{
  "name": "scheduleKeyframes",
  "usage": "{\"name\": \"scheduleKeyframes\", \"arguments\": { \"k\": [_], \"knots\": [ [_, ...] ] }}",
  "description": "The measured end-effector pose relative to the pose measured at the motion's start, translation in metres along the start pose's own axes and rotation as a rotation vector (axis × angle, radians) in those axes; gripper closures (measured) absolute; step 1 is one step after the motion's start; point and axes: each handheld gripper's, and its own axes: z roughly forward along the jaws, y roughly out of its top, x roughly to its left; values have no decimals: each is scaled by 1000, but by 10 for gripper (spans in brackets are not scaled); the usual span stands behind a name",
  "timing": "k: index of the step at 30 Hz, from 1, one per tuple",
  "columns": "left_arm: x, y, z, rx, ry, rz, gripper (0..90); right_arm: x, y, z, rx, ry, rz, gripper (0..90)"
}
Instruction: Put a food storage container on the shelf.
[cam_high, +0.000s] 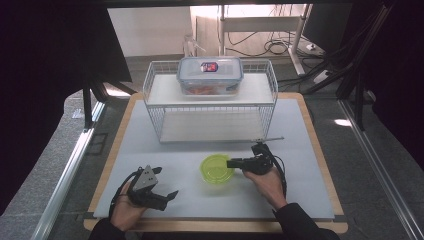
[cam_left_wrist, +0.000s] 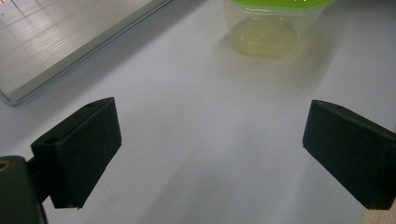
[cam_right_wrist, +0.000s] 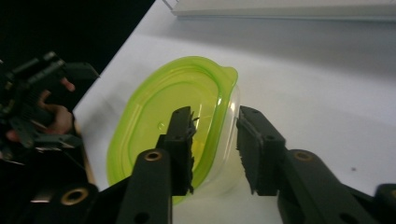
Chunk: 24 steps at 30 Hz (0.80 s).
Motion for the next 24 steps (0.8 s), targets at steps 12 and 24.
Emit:
{"name": "scheduleKeyframes", "arguments": {
  "k": [12,24],
  "knots": [
    [0,0,0,1,2,3,45,-3,2,-2,8,62,99,816],
    [0,0,-1,-4,6,1,45,3,6,-14,-31,114,106,817]
  ]
}}
